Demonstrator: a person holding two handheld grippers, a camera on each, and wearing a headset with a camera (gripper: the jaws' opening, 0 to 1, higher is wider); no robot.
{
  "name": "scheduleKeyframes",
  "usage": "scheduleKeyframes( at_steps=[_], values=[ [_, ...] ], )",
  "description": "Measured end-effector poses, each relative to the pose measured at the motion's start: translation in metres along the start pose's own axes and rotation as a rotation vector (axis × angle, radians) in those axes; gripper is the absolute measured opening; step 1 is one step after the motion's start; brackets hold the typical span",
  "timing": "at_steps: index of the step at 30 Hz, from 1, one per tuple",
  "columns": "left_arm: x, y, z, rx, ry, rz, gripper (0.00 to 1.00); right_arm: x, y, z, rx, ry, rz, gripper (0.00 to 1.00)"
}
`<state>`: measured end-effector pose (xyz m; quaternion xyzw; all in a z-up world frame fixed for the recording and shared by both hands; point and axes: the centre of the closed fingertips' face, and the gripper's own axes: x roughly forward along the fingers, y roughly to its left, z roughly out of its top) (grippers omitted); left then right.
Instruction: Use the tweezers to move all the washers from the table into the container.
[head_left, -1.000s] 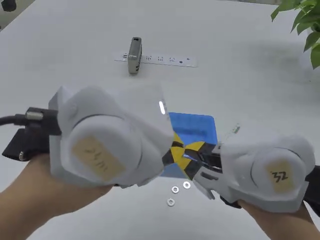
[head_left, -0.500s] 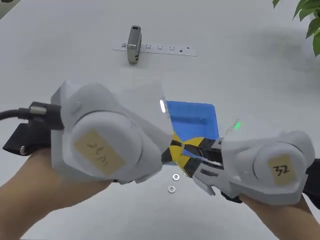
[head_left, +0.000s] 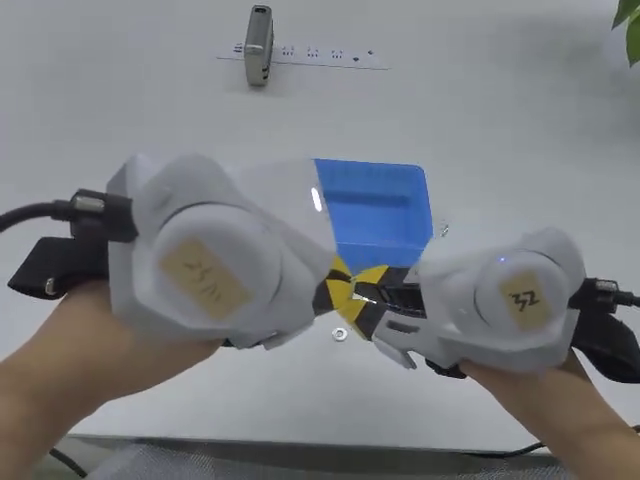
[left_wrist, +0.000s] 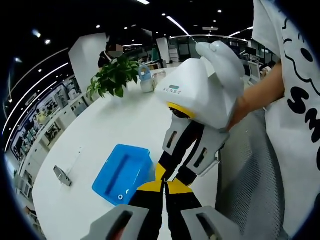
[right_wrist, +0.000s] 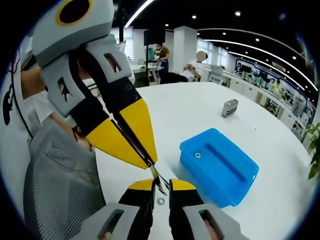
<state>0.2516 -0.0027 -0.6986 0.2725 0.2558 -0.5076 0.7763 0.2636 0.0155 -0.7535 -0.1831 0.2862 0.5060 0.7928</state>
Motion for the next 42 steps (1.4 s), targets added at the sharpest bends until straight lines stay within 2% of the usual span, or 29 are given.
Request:
scheduleKeyframes(
  at_steps=[8, 14, 19, 34, 37, 40, 42],
  values=[
    [0.006, -0.005, -0.009, -0.026, 0.016, -0.022, 0.00, 0.006, 0.006, -0.011, 0.050, 0.019, 0.034, 0.07],
    [0.011, -0.004, -0.014, -0.055, 0.007, -0.029, 0.00, 0.010, 0.004, -0.017, 0.059, 0.028, 0.029, 0.07],
    [0.011, -0.003, -0.013, -0.058, 0.007, -0.024, 0.00, 0.010, 0.004, -0.017, 0.078, 0.019, 0.030, 0.07],
    [0.011, 0.000, -0.016, -0.068, 0.011, -0.012, 0.00, 0.013, 0.003, -0.015, 0.066, 0.021, 0.036, 0.07],
    [0.012, 0.001, -0.016, -0.079, 0.007, -0.015, 0.00, 0.013, 0.003, -0.015, 0.048, 0.022, 0.038, 0.06],
    [0.013, 0.001, -0.014, -0.063, 0.006, -0.014, 0.00, 0.013, 0.003, -0.016, -0.005, 0.025, 0.029, 0.05],
    [0.014, 0.000, -0.014, -0.060, 0.002, -0.013, 0.00, 0.012, 0.003, -0.016, -0.008, 0.026, 0.024, 0.04]
  ],
)
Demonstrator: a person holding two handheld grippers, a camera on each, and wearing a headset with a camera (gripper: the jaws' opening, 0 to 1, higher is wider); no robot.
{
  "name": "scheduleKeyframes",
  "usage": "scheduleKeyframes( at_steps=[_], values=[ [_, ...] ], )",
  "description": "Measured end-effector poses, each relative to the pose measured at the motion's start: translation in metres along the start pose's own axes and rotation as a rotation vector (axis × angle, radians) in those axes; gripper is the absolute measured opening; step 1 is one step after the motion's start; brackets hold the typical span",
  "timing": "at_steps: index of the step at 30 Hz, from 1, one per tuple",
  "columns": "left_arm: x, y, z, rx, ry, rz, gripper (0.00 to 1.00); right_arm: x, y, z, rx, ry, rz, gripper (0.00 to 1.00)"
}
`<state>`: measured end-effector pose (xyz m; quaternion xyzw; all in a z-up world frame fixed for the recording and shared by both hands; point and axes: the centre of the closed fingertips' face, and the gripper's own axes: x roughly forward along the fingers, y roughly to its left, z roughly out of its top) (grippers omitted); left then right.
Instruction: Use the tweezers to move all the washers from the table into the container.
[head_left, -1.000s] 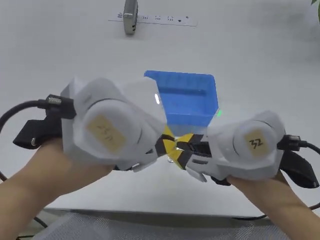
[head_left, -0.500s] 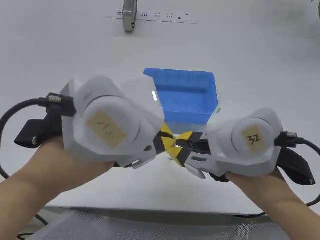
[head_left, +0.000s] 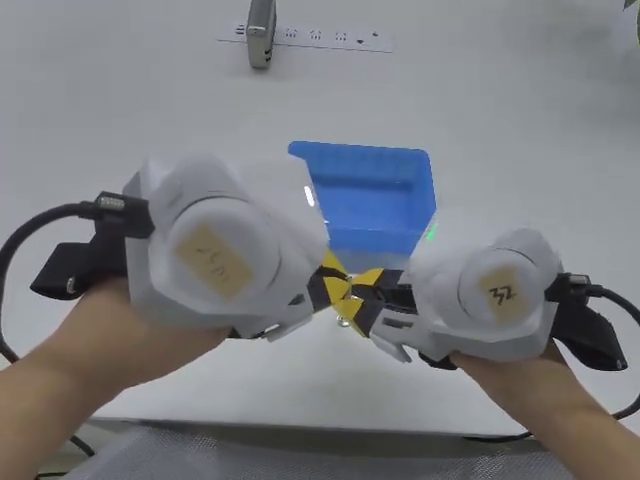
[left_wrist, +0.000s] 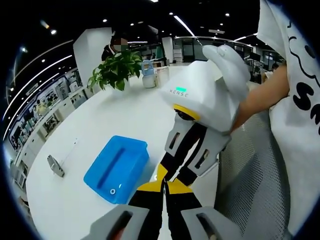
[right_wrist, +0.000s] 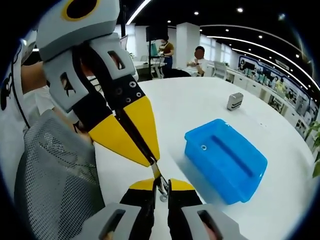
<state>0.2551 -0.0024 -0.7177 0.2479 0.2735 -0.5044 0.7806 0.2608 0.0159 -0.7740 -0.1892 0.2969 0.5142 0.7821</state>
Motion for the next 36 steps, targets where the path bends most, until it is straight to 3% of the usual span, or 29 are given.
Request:
scheduleKeyframes(
  at_steps=[3, 11, 19, 36],
  values=[
    [0.001, -0.001, 0.001, -0.001, -0.001, -0.004, 0.00, -0.001, -0.001, 0.000, 0.003, 0.000, -0.003, 0.04],
    [-0.002, -0.005, 0.005, 0.060, 0.017, 0.000, 0.00, -0.006, 0.001, 0.002, -0.055, 0.029, -0.012, 0.03],
    [-0.009, -0.003, 0.014, 0.070, 0.002, 0.009, 0.00, -0.012, -0.002, 0.010, -0.060, 0.013, -0.019, 0.03],
    [-0.024, 0.027, 0.046, 0.139, -0.042, 0.074, 0.00, -0.028, -0.035, 0.048, -0.101, -0.049, -0.086, 0.03]
  ],
)
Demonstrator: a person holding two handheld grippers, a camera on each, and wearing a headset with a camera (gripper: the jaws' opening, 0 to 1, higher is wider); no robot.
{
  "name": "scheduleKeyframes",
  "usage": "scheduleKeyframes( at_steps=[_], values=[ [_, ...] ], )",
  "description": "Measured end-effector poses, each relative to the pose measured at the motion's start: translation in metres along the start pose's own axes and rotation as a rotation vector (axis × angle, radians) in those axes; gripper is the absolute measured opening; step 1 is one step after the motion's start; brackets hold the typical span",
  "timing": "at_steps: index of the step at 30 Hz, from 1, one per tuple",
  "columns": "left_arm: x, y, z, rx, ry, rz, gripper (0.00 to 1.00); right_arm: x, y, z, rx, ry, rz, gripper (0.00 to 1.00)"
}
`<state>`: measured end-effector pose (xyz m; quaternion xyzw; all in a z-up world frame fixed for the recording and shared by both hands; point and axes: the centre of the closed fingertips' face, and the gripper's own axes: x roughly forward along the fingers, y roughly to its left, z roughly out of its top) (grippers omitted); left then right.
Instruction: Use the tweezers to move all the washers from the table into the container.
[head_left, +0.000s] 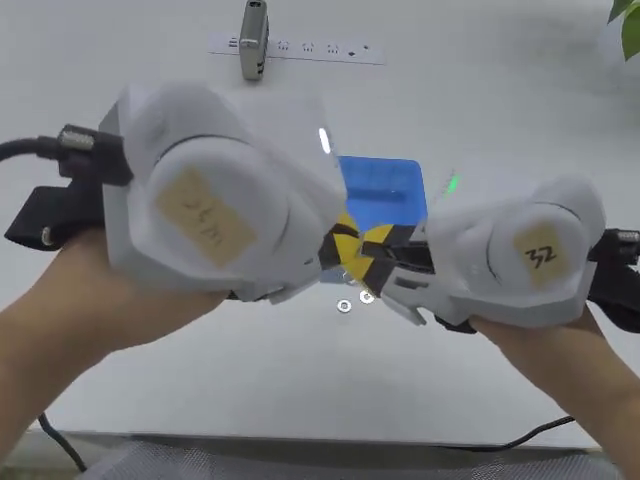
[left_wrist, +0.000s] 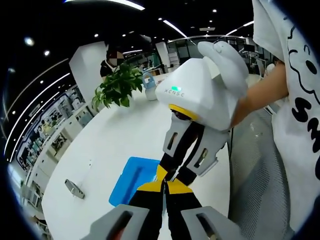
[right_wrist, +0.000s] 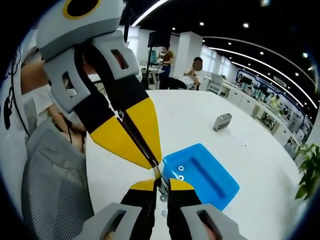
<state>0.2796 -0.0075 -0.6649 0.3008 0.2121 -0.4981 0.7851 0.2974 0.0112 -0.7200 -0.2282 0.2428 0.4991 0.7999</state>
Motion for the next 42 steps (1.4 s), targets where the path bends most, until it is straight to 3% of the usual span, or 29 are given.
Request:
scheduleKeyframes(
  at_steps=[16, 23, 35, 42],
  values=[
    [0.004, 0.031, 0.008, 0.042, -0.013, 0.045, 0.00, 0.007, -0.032, 0.019, -0.031, -0.032, -0.048, 0.03],
    [0.017, 0.042, -0.002, 0.024, -0.001, 0.043, 0.00, 0.021, -0.040, 0.013, -0.017, -0.033, -0.052, 0.03],
    [0.033, 0.050, -0.021, 0.007, 0.037, 0.048, 0.00, 0.044, -0.046, 0.001, 0.004, -0.022, -0.049, 0.03],
    [0.045, 0.053, -0.036, -0.024, 0.061, 0.031, 0.00, 0.059, -0.048, -0.012, 0.011, 0.012, -0.036, 0.03]
  ],
)
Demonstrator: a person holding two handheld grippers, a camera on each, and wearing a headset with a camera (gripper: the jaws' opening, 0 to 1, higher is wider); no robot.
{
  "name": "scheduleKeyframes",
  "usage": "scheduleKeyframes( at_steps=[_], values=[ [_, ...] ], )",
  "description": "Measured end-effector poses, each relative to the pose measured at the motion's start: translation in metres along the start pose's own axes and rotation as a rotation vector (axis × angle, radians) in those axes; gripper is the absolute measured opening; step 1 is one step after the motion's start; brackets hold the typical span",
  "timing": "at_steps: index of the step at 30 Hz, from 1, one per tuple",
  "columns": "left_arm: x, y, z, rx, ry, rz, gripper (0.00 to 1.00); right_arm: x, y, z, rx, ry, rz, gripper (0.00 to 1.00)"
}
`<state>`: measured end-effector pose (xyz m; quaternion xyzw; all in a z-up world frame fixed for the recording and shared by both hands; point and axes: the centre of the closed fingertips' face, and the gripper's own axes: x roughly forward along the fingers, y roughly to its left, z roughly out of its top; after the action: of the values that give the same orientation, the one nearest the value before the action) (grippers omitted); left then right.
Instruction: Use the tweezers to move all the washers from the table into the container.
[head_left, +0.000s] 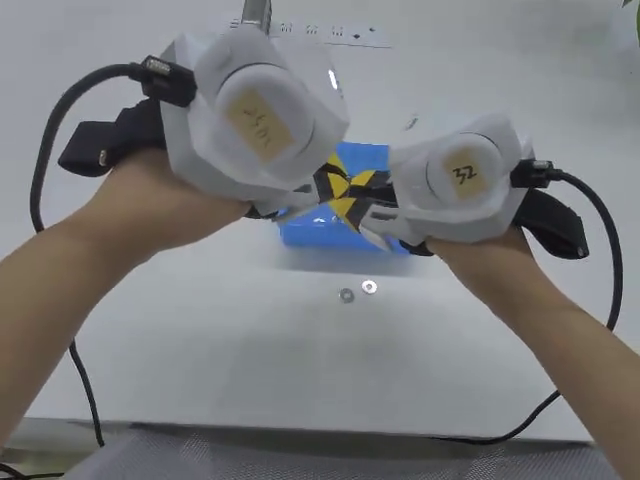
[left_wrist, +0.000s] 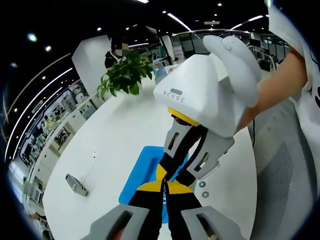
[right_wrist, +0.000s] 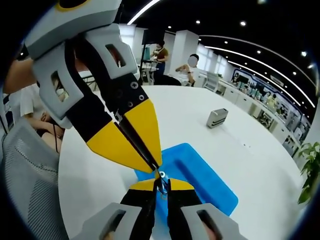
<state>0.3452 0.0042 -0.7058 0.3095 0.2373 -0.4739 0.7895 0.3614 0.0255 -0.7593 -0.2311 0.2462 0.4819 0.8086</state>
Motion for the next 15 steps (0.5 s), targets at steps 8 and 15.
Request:
scheduleKeyframes(
  at_steps=[8, 15],
  values=[
    [0.0069, 0.0005, -0.0067, -0.026, 0.017, -0.010, 0.00, 0.0070, 0.0005, -0.0066, 0.028, 0.016, 0.007, 0.04],
    [0.0061, 0.0035, -0.0064, -0.044, 0.007, -0.009, 0.00, 0.0070, -0.0013, -0.0055, 0.037, 0.018, 0.006, 0.04]
  ],
)
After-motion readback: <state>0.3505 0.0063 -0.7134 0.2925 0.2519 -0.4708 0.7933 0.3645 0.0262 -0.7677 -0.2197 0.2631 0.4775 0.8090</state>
